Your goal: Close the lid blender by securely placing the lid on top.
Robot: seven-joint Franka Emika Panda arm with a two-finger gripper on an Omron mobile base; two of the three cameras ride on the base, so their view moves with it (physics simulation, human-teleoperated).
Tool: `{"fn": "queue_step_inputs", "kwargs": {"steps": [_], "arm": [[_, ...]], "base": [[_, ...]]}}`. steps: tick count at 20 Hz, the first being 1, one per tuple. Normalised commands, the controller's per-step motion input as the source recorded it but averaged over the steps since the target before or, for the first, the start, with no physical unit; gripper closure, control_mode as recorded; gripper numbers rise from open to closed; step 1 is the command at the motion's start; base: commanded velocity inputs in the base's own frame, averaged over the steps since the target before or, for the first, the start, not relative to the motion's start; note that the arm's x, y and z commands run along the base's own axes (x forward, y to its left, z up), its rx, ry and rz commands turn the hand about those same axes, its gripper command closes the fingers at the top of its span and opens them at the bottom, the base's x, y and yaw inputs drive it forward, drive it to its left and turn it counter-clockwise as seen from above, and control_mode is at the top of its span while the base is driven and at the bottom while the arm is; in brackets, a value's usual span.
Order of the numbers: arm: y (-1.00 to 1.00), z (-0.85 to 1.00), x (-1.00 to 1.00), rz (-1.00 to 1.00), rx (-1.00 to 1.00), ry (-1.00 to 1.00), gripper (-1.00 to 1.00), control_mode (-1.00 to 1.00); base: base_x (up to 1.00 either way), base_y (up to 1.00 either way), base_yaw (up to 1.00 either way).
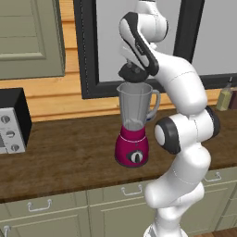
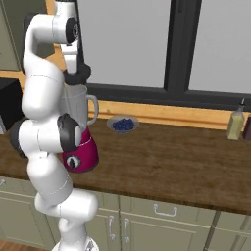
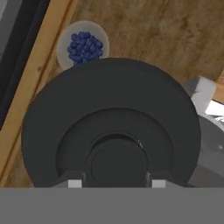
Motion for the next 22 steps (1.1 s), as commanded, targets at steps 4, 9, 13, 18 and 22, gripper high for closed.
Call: {"fn": "queue_step_inputs", "kwargs": {"steps": [4, 9, 13, 18, 22], "arm": [[0.21, -0.23, -0.05, 0.00, 0.06, 0.12, 1.00, -1.00], [0.00, -0.18, 0.00, 0.00, 0.05, 0.11, 1.00, -1.00], [0.00, -0.17, -0.10, 0.00, 0.00, 0.10, 1.00, -1.00], [0.08, -0.10, -0.16, 0.00, -0.01, 0.03, 1.00, -1.00], [0.12, -0.05, -0.56, 0.03, -0.04, 0.03, 1.00, -1.00]], "base": [[0.00, 0.00, 0.00], [0.00, 0.00, 0.00], [0.00, 0.00, 0.00], [0.00, 0.00, 0.00], [0.00, 0.00, 0.00]]}}
